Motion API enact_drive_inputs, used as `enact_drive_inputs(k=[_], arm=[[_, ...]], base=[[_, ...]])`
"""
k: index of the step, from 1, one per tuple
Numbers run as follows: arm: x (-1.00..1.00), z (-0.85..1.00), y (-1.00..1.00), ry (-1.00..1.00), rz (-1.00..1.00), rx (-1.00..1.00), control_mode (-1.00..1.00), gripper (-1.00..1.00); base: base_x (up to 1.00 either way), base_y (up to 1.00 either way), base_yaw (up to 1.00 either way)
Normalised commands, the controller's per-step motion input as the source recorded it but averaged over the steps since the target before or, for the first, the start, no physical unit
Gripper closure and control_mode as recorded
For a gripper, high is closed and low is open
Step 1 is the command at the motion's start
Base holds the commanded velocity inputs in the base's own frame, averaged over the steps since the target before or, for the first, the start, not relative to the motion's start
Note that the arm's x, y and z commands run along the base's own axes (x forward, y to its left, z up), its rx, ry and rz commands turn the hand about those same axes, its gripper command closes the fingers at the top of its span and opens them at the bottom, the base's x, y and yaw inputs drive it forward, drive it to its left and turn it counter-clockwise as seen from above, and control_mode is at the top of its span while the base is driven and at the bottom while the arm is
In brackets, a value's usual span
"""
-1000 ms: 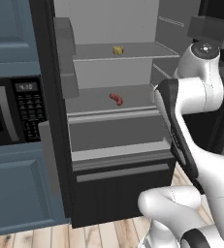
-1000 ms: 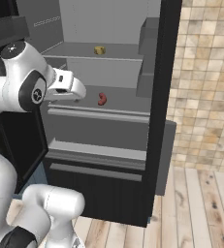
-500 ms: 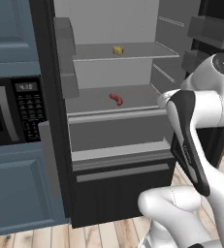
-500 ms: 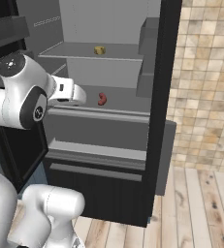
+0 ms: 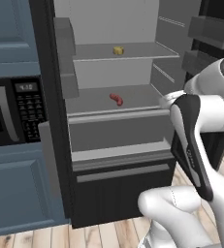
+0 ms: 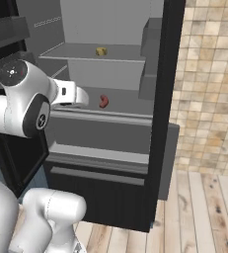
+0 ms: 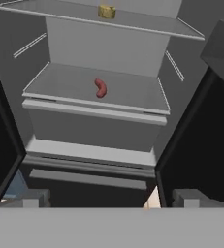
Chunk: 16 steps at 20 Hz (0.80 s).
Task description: Retrieve the sausage and cheese from the fridge and place them on the cutting board on the counter.
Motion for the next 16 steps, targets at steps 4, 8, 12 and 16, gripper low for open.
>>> enact_drive_inputs(k=[4, 8, 12, 16], arm=[[0.0, 0.0, 0.0, 0.0, 0.0, 0.0, 1.0, -1.0], [0.0, 0.0, 0.0, 0.0, 0.0, 0.0, 1.0, -1.0], [0.0, 0.0, 0.0, 0.0, 0.0, 0.0, 1.0, -1.0], [0.0, 0.0, 0.0, 0.0, 0.0, 0.0, 1.0, -1.0]], base=[[0.52, 0.05, 0.01], [0.51, 0.03, 0.0], [0.49, 0.08, 0.0], [0.59, 0.09, 0.0]])
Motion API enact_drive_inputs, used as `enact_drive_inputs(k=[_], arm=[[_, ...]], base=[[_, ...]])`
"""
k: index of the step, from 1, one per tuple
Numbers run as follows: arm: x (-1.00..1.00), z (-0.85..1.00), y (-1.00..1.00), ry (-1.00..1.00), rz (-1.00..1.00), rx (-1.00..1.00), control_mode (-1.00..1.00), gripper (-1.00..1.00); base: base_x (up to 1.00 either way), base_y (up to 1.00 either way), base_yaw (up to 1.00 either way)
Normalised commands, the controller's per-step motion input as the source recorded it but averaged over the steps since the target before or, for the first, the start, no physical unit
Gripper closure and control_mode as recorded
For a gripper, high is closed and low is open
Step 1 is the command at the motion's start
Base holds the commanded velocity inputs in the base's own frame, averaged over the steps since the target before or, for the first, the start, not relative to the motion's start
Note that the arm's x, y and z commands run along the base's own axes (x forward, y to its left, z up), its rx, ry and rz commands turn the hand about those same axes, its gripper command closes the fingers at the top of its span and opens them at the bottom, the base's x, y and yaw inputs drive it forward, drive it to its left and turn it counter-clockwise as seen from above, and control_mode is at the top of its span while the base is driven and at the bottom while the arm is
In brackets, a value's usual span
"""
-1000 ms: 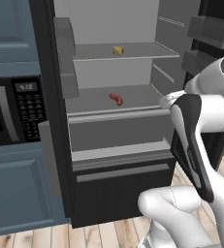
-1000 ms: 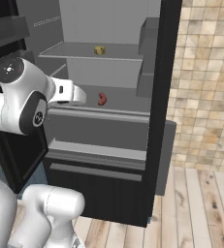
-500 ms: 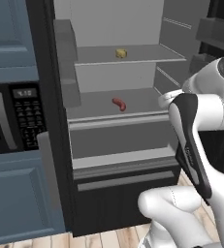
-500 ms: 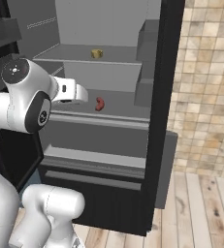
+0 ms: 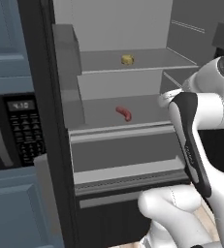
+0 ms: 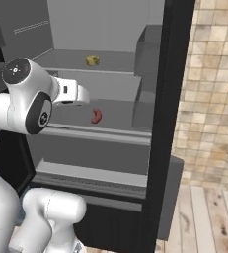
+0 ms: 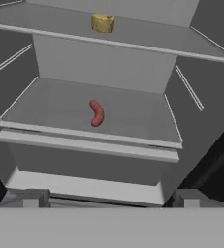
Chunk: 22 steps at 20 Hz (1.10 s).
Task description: Retrieve the sausage and cheese from the fridge and place them on the cutting board on the counter.
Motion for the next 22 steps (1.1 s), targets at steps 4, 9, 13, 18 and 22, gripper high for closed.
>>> enact_drive_inputs(k=[4, 9, 13, 18, 22], arm=[[0.0, 0.0, 0.0, 0.0, 0.0, 0.0, 1.0, -1.0], [0.0, 0.0, 0.0, 0.0, 0.0, 0.0, 1.0, -1.0], [0.0, 0.0, 0.0, 0.0, 0.0, 0.0, 1.0, -1.0], [0.0, 0.0, 0.0, 0.0, 0.0, 0.0, 1.0, -1.0], [0.02, 0.37, 0.03, -0.04, 0.0, 0.0, -1.0, -1.0]], base=[[0.63, 0.11, 0.0], [0.5, 0.08, 0.0], [0.5, 0.12, 0.0], [0.2, 0.09, 0.0], [0.03, 0.02, 0.0]])
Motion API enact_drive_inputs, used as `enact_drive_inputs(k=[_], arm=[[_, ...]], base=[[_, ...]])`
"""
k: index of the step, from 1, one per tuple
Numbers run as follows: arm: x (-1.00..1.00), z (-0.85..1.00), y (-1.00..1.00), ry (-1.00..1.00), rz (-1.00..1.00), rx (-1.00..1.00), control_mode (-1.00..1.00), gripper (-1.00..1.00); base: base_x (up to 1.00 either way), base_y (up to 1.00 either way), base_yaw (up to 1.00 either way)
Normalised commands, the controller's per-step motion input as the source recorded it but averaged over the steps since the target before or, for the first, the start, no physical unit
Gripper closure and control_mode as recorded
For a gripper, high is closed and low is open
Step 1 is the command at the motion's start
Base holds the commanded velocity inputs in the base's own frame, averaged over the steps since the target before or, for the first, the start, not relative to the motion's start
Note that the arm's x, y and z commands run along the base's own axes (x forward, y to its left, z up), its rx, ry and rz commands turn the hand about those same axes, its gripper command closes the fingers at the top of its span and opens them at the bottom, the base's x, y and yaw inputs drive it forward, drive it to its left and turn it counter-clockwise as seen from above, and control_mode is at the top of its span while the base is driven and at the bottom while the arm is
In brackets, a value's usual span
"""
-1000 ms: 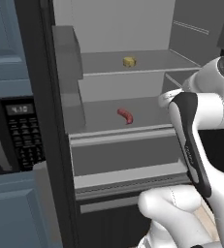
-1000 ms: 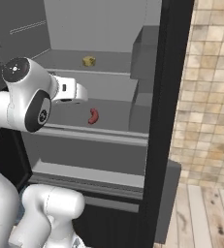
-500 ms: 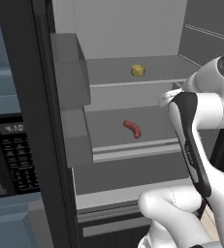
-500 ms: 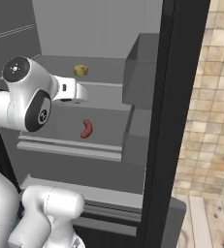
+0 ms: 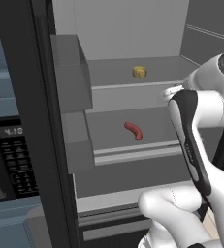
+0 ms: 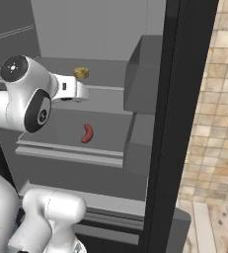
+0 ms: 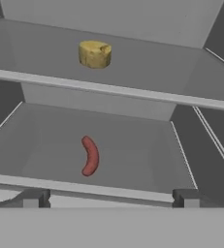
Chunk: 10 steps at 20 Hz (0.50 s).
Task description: Retrieve the sausage and cheese from the fridge and place them on the cutting board on the counter.
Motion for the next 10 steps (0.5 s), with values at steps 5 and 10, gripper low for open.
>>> enact_drive_inputs(k=[5, 10], arm=[[0.04, 0.58, 0.0, -0.05, 0.0, 0.0, -1.0, -1.0], [0.13, 0.33, 0.17, -0.12, 0.0, 0.0, -1.0, -1.0]], base=[[0.0, 0.0, 0.0], [0.0, 0.0, 0.0]])
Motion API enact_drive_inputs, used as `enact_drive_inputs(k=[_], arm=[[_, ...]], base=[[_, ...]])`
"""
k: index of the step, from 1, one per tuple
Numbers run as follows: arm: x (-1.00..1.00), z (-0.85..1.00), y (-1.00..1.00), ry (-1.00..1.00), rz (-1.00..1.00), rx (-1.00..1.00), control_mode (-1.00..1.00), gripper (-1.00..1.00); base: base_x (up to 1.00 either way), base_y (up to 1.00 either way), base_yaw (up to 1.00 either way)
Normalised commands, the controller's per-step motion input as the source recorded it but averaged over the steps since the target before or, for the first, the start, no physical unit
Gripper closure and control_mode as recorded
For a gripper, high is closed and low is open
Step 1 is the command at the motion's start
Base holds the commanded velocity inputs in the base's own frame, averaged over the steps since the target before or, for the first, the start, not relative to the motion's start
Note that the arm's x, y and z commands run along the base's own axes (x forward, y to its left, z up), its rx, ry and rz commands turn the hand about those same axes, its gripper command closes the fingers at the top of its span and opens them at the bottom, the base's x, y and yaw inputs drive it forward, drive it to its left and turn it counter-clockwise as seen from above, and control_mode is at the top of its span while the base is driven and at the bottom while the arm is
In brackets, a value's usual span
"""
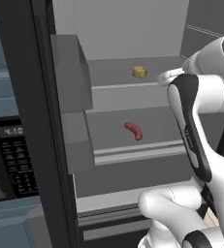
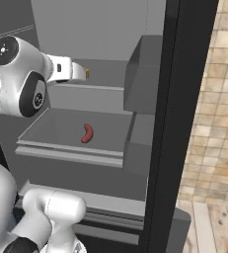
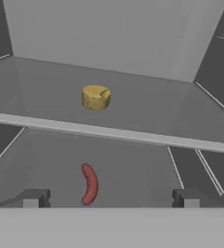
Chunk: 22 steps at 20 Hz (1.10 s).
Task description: Retrieve the sausage and cheese from the fridge and place them on the cutting board on the counter.
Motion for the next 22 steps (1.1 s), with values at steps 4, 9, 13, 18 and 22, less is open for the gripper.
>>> enact_drive_inputs(k=[4, 9, 13, 18, 22], arm=[[0.17, 0.05, 0.52, -0.11, 0.0, 0.0, -1.0, -1.0], [0.53, -0.01, 0.2, 0.17, -0.02, 0.05, -1.0, -1.0], [0.59, 0.16, 0.0, 0.28, -0.04, 0.12, -1.0, -1.0], [0.29, 0.01, 0.0, 0.03, -0.01, 0.02, -1.0, -1.0], [0.37, -0.2, 0.0, -0.04, 0.0, 0.0, -1.0, -1.0]], base=[[0.0, 0.0, 0.0], [0.0, 0.0, 0.0], [0.0, 0.0, 0.0], [0.0, 0.0, 0.0], [0.0, 0.0, 0.0]])
